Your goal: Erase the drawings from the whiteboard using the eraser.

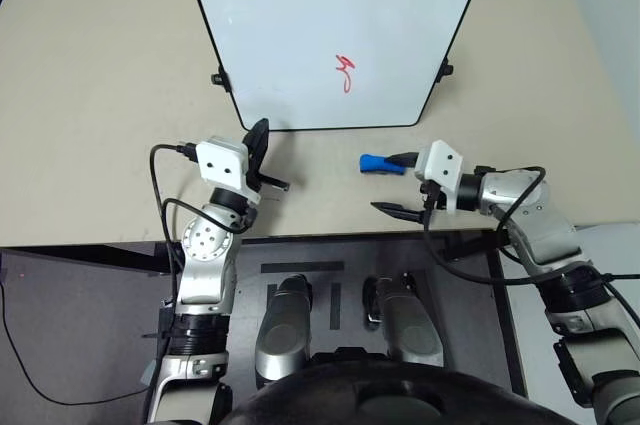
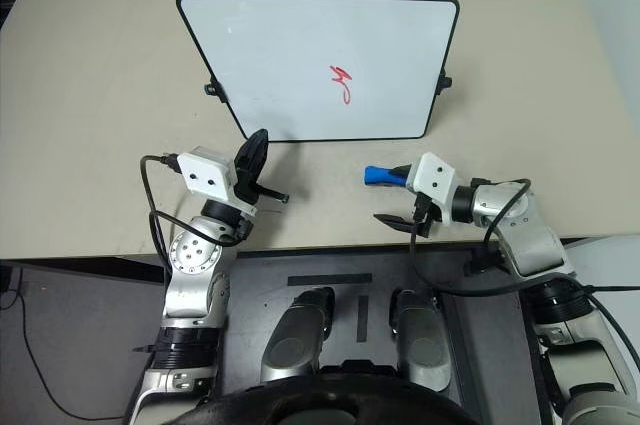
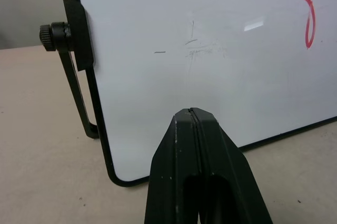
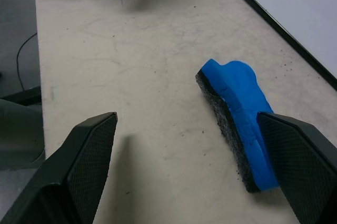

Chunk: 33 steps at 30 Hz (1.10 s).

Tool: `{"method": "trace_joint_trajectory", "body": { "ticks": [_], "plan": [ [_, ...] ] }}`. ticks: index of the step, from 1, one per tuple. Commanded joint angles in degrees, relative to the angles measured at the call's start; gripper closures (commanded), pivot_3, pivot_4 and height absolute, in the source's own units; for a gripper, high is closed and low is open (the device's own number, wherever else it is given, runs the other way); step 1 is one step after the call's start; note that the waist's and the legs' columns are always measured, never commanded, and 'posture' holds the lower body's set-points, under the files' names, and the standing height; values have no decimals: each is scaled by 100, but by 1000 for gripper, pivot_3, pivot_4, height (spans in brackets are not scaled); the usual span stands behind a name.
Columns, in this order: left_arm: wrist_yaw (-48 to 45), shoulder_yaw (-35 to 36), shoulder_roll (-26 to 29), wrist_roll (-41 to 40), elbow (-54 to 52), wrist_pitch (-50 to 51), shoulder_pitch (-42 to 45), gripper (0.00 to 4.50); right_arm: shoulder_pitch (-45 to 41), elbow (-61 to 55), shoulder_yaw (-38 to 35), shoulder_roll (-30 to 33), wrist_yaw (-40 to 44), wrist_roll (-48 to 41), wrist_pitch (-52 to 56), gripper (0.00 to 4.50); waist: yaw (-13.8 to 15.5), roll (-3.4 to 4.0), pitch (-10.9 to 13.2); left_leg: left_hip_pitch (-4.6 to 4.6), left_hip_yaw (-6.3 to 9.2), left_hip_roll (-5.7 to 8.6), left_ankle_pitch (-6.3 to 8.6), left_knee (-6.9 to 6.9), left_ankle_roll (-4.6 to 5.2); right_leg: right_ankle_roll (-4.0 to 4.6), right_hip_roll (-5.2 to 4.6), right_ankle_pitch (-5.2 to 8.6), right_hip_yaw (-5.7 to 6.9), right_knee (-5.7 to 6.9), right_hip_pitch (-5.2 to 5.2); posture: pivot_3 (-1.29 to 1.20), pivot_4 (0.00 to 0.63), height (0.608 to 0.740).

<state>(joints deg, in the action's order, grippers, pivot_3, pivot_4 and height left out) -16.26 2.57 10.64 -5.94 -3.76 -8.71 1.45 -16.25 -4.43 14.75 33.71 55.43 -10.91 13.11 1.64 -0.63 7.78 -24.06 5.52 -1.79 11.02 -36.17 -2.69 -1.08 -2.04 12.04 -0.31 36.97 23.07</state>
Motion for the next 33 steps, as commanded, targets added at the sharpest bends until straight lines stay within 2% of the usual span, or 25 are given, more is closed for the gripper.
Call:
{"method": "trace_joint_trajectory", "body": {
  "ticks": [1, 6, 9, 20, 26, 31, 33],
  "plan": [
    [48, 6, -11, 22, -201, -108, -21, 4500, -103, 86, 30, -39, 103, 73, -136, 29, 0, 0, 0, 0, 2, 0, 0, 0, 0, 0, 0, 0, 0, 0, 0, 0, 150, 740],
    [62, 23, 10, 24, -177, -111, 7, 4500, -201, 313, 37, -137, 13, 216, -259, 29, -1, 0, 0, 1, 8, -1, 0, 0, 0, 5, -1, -3, 0, 0, 0, 0, 150, 740],
    [59, 28, 24, 28, -153, -104, 63, 4500, -276, 474, 25, -204, -82, 374, -382, 624, -1, 0, 0, 4, 11, -4, 0, 0, 0, 10, -1, -6, 0, 0, 0, 0, 150, 740],
    [13, 28, 42, 26, 4, -132, 237, 4500, -295, 645, -64, -304, -171, 510, -712, 4457, -2, 0, 0, 6, 20, -6, 1, 0, -1, 14, -2, -9, 0, 0, 1, 0, 150, 740],
    [-7, 36, 57, 16, -7, -132, 232, 4500, -317, 325, -93, -376, -199, 555, -1151, 4488, -2, 0, 0, 6, 20, -7, 1, 0, -1, 16, -3, -11, 0, 0, 1, 0, 150, 740],
    [-15, 13, 64, 20, 35, -125, 291, 4500, -999, 242, -191, -851, -611, 725, -1916, 4488, -45, 3, 2, 4, 14, -14, 2, 0, -3, 29, -3, -22, 1, 1, 16, 0, 150, 740],
    [-18, 3, 64, 18, 44, -136, 293, 4500, -1406, 655, -36, -864, -916, 1324, -2654, 4488, -45, 3, 2, 5, 19, -15, 1, 0, -2, 30, -3, -23, 4, 1, 14, 0, 150, 740]
  ]
}}
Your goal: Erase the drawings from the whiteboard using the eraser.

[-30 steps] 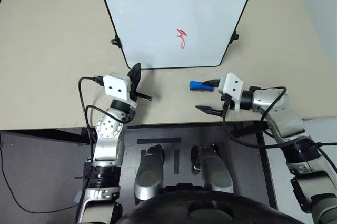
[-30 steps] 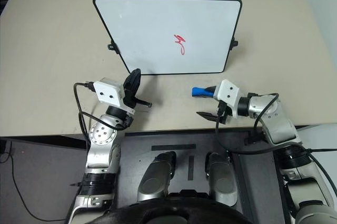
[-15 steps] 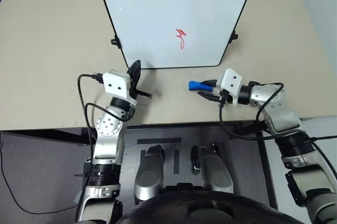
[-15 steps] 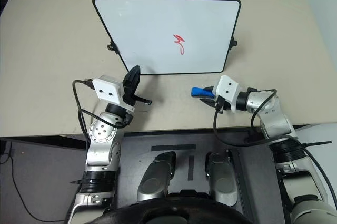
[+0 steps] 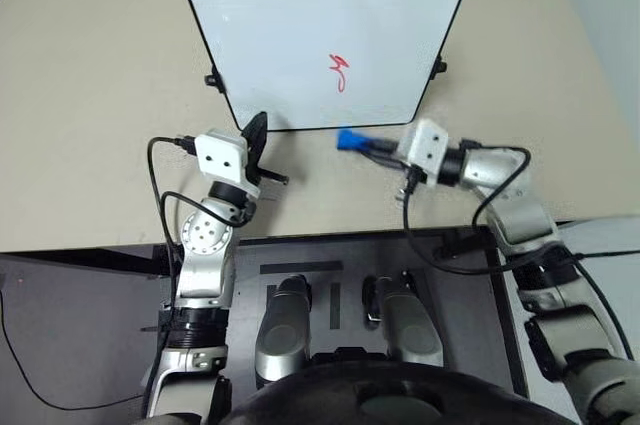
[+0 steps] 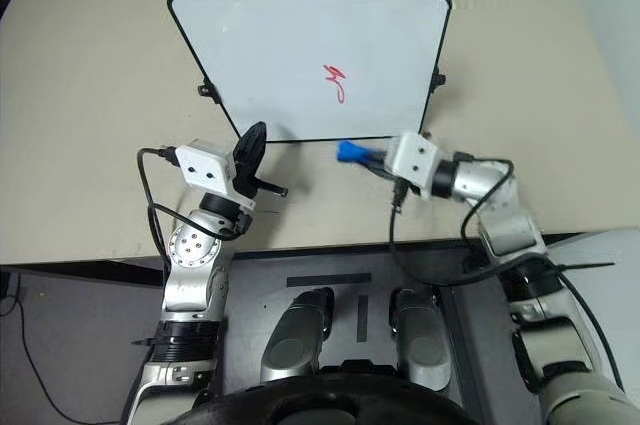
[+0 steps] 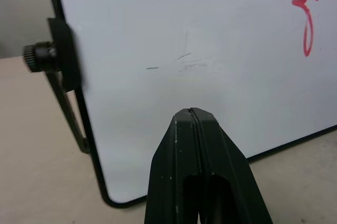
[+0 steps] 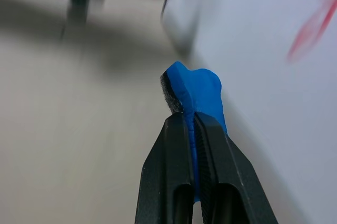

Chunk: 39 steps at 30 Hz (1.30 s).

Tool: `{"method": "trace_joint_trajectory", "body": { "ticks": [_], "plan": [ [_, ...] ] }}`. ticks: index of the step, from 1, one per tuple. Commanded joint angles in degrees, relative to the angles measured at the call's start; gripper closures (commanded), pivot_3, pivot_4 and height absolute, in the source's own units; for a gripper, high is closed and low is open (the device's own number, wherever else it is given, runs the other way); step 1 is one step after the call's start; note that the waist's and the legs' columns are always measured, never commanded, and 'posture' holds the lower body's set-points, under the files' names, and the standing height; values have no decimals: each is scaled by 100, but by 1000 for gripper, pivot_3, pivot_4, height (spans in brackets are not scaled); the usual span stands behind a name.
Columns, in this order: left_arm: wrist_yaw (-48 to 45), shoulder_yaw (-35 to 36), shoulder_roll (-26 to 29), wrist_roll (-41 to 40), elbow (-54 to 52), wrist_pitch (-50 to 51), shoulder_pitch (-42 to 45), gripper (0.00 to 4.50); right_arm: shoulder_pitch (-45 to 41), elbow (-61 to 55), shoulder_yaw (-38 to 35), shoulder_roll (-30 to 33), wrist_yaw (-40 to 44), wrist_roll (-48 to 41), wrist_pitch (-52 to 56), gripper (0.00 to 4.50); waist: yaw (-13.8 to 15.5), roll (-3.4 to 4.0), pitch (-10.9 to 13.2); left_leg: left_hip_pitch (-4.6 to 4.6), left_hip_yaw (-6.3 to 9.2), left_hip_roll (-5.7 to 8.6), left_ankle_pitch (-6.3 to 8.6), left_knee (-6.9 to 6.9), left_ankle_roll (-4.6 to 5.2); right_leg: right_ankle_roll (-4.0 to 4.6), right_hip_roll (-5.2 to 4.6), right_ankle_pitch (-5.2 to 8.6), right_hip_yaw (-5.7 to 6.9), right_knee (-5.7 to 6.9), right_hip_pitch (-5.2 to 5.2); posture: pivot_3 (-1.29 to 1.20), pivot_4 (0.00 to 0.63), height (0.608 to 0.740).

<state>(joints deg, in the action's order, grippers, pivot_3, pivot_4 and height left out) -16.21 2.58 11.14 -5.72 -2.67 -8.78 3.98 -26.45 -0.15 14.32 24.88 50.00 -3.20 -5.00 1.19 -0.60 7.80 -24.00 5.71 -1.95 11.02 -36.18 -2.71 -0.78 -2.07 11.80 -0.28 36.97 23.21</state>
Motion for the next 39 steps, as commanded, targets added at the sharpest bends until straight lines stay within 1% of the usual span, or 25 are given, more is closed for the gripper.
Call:
{"method": "trace_joint_trajectory", "body": {
  "ticks": [1, 5, 7, 11, 14, 18, 21, 25, 32, 39],
  "plan": [
    [-27, 1, 16, -7, -66, -136, 33, 4500, -566, 455, 82, 22, -555, 858, -1243, 4488, 1, 0, 0, 0, 1, 0, -1, 0, 1, 4, -5, -2, 0, 0, 2, 0, 150, 740],
    [-9, -6, 3, 1, -47, -153, 50, 4500, -1071, 1377, 249, 1, -1238, 1698, -2403, 4488, 39, 0, 0, -1, 6, -1, 0, 0, 4, 10, -16, -8, 3, 1, 7, 0, 150, 740],
    [8, -4, -6, 5, -53, -162, 49, 4500, -1254, 1755, 310, -8, -1572, 2015, -2802, 4488, 39, 0, 0, -2, 4, -1, 4, 0, 1, 14, -21, -11, 5, 3, 13, 0, 150, 740],
    [48, 17, -14, 14, -99, -189, -8, 4500, -1682, 2548, 368, 29, -2771, 2940, -3554, 4488, 28, 2, 1, -7, 0, -1, 10, 0, -4, 19, -25, -23, 5, 4, 26, 0, 150, 740],
    [59, 34, -8, 15, -80, -201, 0, 4500, -1880, 2912, 431, 85, -3526, 3519, -3817, 4488, 25, 2, 1, -7, 0, -4, 14, 0, -6, 23, -25, -26, 5, 7, 30, 0, 150, 740],
    [58, 41, 5, 17, -73, -211, 12, 4500, -2137, 3272, 494, 126, -4433, 4179, -3858, 4488, 24, 3, 2, -7, 0, -6, 16, 0, -7, 27, -26, -36, 5, 6, 33, 0, 150, 740],
    [54, 45, 10, 17, -60, -218, 28, 4500, -2245, 3353, 469, 136, -4842, 4321, -3870, 4488, 24, 4, 2, -7, 0, -6, 18, 0, -10, 31, -26, -52, 4, 6, 36, 0, 150, 740],
    [54, 27, -4, 24, -68, -219, 28, 4500, -2239, 3435, 533, 214, -5043, 4390, -3924, 4488, 26, 4, 2, -8, 0, -7, 44, 1, -53, 34, -26, -68, 3, 5, 37, 0, 150, 740],
    [44, -1, -27, 31, -86, -230, 4, 4500, -1864, 3797, 885, 193, -4537, 4205, -4108, 4488, 27, 3, 2, -8, 0, -8, 40, 0, -49, 33, -27, -71, 2, -1, 33, 0, 150, 740],
    [26, -10, -18, 30, -50, -219, 66, 4500, -1850, 4075, 1027, 129, -4567, 4281, -4006, 4488, 10, 4, 2, -9, -1, -10, 37, 0, -44, 32, -27, -70, 0, -3, 34, 0, 150, 740]
  ]
}}
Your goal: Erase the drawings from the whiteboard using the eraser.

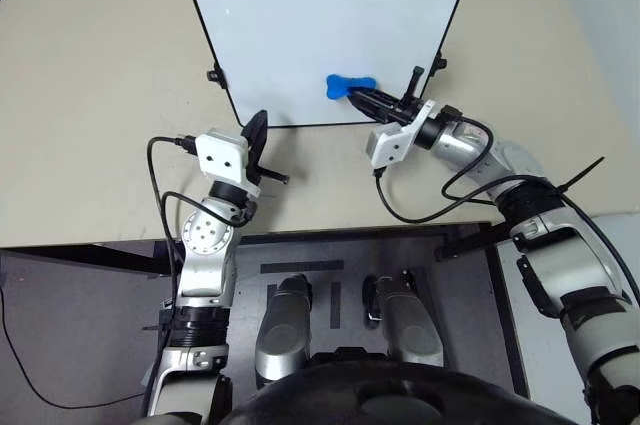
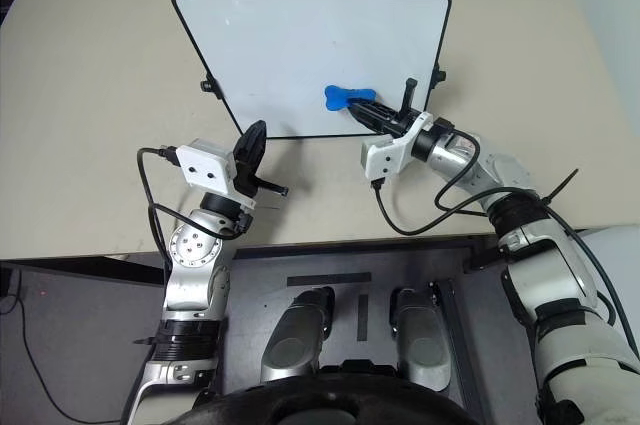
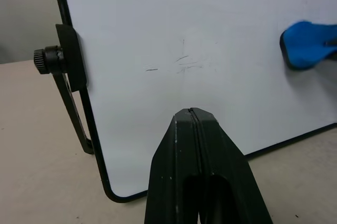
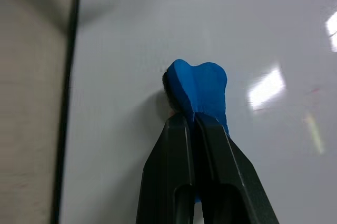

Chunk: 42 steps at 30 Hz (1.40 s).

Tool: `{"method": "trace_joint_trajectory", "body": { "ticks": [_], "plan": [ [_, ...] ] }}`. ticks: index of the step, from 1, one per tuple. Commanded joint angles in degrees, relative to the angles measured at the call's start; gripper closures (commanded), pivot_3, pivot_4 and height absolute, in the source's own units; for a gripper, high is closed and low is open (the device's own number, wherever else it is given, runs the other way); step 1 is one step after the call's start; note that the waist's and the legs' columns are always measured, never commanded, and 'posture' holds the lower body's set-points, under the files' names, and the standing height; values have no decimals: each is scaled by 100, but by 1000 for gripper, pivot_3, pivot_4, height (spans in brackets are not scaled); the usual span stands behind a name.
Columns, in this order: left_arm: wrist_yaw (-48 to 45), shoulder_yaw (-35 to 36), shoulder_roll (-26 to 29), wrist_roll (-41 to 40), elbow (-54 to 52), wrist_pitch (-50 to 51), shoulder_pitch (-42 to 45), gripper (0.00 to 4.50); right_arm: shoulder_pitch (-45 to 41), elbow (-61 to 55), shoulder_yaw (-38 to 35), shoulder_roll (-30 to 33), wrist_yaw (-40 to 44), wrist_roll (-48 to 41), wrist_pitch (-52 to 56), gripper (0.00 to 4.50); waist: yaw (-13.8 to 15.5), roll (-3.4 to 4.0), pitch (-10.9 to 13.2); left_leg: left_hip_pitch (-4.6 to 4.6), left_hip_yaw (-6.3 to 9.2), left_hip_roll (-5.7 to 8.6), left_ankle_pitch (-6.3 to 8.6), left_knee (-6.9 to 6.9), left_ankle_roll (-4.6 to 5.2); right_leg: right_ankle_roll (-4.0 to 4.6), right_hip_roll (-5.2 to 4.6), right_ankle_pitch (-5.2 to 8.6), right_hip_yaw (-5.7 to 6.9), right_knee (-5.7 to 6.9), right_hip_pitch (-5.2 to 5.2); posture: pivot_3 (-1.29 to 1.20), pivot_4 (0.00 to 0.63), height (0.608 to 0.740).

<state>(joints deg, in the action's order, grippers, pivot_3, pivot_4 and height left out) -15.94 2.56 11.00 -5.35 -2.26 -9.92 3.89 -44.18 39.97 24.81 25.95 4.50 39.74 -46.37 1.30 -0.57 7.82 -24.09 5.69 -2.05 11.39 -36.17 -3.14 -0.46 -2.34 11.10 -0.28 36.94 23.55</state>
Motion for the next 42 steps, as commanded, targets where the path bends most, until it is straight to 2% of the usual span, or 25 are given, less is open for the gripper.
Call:
{"method": "trace_joint_trajectory", "body": {
  "ticks": [1, 10, 15, 28, 42],
  "plan": [
    [-4, -10, -4, -8, -85, -106, 83, 4500, -95, 46, -30, 24, -73, 5, 150, 4488, -4, 1, 0, 0, 0, 0, 0, 0, -1, 0, 0, 0, 0, 0, 0, 0, 150, 740],
    [-35, -23, -7, -16, -70, -113, 96, 4500, -300, -533, -408, 237, -1432, 493, 517, 4488, -5, 5, 3, -3, 0, -2, 3, 0, -5, 0, -1, -2, -1, 0, 2, 0, 150, 740],
    [-30, -40, -15, -14, -94, -100, 83, 4500, -318, -740, -440, 303, -1745, 550, 700, 4488, -5, 5, 3, -3, 0, -4, 4, 0, -6, 0, -1, -2, -1, 0, 3, 0, 150, 740],
    [-24, -40, -14, -20, -85, -88, 80, 4500, 148, -403, 131, 181, -593, 339, 645, 4488, -10, 4, 2, -1, -1, -5, 11, 0, -18, -4, -1, -1, -2, -4, -1, 0, 150, 740],
    [-41, -68, -35, -26, -29, -102, 117, 4500, 309, -563, 145, 226, -440, 383, 844, 4488, -12, 5, 3, -3, -3, -7, 15, 1, -24, -9, -1, 1, -3, -9, 0, 0, 150, 740]
  ]
}}
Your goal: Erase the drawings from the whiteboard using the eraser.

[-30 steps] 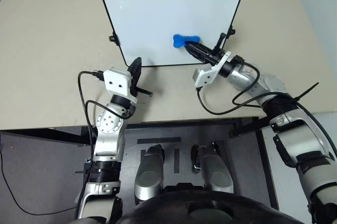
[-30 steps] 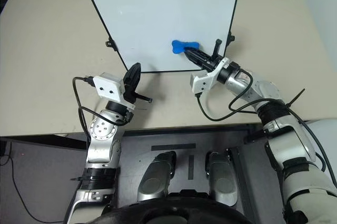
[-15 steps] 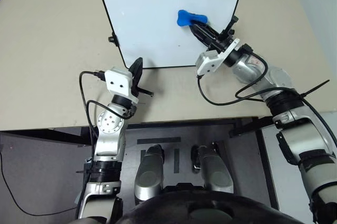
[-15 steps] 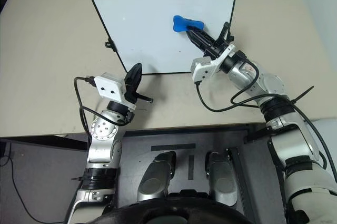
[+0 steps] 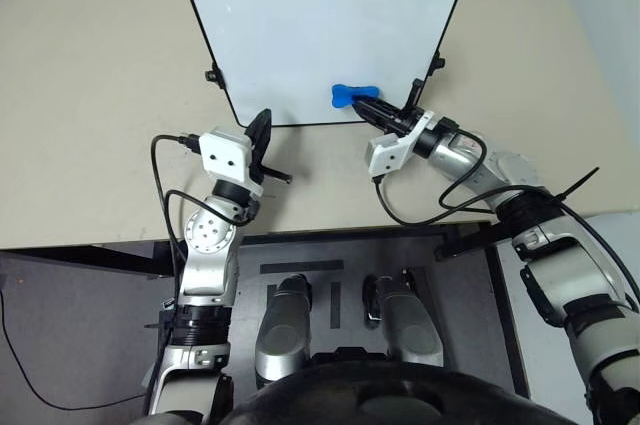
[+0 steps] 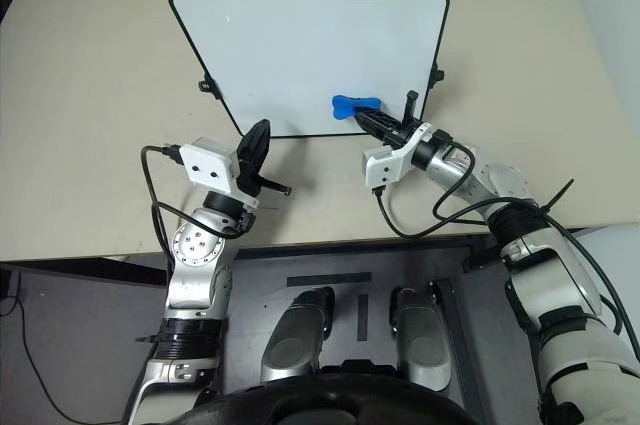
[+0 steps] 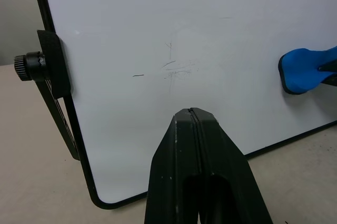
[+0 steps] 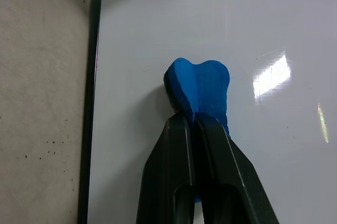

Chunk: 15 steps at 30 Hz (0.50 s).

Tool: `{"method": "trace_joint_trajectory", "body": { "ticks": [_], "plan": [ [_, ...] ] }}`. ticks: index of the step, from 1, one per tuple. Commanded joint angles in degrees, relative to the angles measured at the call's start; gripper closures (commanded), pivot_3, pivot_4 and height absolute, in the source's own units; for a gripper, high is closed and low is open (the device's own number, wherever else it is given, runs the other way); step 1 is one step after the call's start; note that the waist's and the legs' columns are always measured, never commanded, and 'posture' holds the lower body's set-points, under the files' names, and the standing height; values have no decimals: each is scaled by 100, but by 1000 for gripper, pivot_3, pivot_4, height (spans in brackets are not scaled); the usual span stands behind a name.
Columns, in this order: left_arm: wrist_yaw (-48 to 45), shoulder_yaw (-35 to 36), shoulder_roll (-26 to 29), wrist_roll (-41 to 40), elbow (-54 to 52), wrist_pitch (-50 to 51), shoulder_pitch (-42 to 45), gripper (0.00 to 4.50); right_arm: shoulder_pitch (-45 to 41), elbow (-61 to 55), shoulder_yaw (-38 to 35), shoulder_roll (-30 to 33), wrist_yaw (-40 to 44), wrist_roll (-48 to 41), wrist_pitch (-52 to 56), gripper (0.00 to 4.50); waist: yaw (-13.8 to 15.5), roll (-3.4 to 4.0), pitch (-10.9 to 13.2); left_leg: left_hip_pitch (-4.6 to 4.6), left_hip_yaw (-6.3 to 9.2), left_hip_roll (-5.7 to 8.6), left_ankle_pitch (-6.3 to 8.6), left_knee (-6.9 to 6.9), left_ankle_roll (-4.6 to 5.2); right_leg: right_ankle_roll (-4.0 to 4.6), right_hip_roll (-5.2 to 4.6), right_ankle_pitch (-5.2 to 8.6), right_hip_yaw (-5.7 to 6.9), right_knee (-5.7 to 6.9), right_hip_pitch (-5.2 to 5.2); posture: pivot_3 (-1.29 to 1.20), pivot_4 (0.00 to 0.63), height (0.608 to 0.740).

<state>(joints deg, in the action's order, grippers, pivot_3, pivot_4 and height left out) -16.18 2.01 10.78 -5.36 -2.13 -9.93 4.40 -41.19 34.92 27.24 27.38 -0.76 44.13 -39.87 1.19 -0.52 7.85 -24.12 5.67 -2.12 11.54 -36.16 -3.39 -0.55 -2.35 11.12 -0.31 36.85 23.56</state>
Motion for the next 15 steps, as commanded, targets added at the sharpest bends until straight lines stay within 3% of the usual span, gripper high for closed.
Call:
{"method": "trace_joint_trajectory", "body": {
  "ticks": [1, 9, 15],
  "plan": [
    [-19, -13, -13, -26, -37, -103, 69, 4500, 22, -70, -94, 96, 122, -75, 175, 4488, 0, 0, 0, 0, 0, 0, 0, 0, -1, 0, 0, 0, 0, 0, 0, 0, 150, 740],
    [-23, -6, -11, -41, -42, -105, 55, 4500, 459, -680, -224, 372, 729, -498, 39, 4488, 23, 1, 0, -20, -2, 0, 0, 1, 0, -13, 0, 9, 0, -14, 8, 0, 150, 740],
    [-51, -19, 0, -56, -50, -93, 34, 4500, 984, -1740, -629, 610, 1701, -1901, 180, 4488, 22, -1, 0, -47, -9, 0, -9, 1, 69, -29, 0, 24, 1, -43, 23, 0, 150, 740]
  ]
}}
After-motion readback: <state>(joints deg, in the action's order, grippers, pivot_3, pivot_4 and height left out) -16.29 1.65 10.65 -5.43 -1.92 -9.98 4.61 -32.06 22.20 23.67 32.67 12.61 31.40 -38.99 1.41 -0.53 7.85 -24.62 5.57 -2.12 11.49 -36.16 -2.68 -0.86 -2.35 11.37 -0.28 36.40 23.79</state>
